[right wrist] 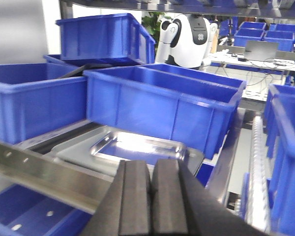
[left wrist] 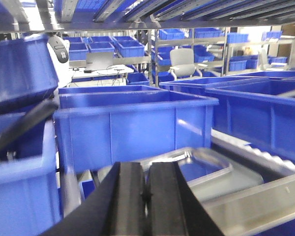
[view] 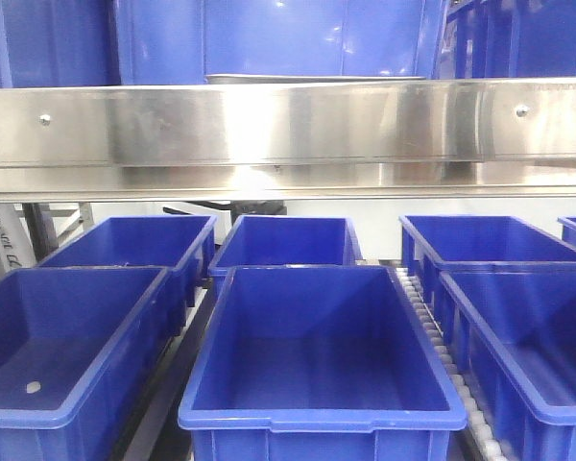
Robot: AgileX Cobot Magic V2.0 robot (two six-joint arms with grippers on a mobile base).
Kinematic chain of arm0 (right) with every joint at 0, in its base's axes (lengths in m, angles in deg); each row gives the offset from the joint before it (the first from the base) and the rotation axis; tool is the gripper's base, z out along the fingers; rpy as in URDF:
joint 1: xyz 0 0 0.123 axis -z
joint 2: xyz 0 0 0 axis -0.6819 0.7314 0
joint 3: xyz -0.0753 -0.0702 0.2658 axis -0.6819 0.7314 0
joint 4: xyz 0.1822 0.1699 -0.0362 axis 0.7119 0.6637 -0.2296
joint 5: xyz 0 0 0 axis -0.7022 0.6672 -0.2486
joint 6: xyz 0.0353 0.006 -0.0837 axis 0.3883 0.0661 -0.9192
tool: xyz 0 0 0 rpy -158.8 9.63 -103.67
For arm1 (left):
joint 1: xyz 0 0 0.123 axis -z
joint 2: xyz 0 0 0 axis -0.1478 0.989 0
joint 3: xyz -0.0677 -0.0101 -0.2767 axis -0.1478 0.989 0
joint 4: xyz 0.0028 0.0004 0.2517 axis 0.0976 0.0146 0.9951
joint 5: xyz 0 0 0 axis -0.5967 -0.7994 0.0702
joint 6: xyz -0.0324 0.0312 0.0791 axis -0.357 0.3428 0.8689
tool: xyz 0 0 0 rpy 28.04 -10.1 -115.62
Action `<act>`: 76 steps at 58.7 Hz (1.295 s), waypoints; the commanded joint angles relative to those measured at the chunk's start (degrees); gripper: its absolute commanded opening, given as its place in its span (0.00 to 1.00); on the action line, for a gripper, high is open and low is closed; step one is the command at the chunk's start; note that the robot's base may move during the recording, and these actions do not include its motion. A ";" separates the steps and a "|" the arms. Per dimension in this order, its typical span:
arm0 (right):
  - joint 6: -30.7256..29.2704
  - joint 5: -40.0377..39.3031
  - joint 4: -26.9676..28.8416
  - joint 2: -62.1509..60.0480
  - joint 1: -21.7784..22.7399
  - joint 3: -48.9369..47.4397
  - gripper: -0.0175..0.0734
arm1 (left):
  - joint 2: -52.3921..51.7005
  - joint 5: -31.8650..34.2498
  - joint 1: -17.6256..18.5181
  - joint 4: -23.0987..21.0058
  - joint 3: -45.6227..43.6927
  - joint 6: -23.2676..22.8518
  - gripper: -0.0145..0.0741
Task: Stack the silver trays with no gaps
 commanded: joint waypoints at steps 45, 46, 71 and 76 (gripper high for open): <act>-0.39 0.10 0.99 -18.85 0.07 8.14 0.12 | -29.05 1.24 0.27 0.11 14.03 -0.52 0.16; -0.39 0.10 0.99 -18.85 0.07 8.14 0.12 | -29.05 1.24 0.27 0.11 14.03 -0.52 0.16; -0.39 -2.01 -7.53 -18.91 10.36 10.05 0.12 | -29.05 1.24 0.27 0.11 14.03 -0.52 0.16; -0.39 -4.64 -7.76 -18.91 15.88 12.78 0.12 | -29.05 1.24 0.27 0.11 14.03 -0.52 0.16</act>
